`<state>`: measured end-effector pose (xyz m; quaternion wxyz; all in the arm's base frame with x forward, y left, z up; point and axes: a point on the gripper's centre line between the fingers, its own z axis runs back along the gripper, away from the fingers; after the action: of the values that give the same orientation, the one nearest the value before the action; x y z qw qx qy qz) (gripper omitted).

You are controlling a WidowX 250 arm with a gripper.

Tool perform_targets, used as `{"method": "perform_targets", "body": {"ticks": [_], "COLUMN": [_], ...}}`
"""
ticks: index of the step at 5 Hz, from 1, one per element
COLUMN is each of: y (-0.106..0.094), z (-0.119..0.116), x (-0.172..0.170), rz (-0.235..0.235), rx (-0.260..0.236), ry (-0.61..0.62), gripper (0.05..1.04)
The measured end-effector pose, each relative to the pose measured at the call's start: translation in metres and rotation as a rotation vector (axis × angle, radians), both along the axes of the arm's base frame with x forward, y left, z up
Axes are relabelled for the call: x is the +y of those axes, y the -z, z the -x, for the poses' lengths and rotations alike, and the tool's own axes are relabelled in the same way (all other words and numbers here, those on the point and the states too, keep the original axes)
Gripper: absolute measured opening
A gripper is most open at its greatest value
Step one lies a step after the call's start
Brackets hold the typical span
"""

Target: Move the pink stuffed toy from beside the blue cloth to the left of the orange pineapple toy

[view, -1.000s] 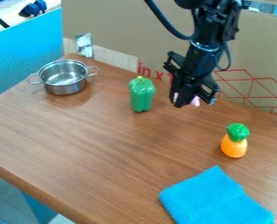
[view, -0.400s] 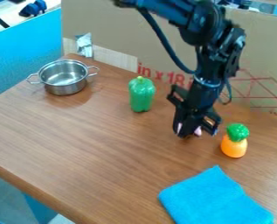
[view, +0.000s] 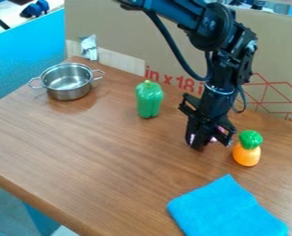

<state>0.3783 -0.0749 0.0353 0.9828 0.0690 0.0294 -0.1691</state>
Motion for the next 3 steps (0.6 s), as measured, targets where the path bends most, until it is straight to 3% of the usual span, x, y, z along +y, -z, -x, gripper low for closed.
{"method": "perform_targets", "body": {"ticks": [1, 2, 3], "y": [-0.002, -0.002, -0.012], "z": [-0.003, -0.008, 0.000], "x": [0.002, 0.006, 0.011], "rz": [0.022, 0.057, 0.133], "rx": [0.000, -0.010, -0.076], "ry": [0.030, 0.065, 0.063], "gripper": [0.413, 0.730, 0.987]}}
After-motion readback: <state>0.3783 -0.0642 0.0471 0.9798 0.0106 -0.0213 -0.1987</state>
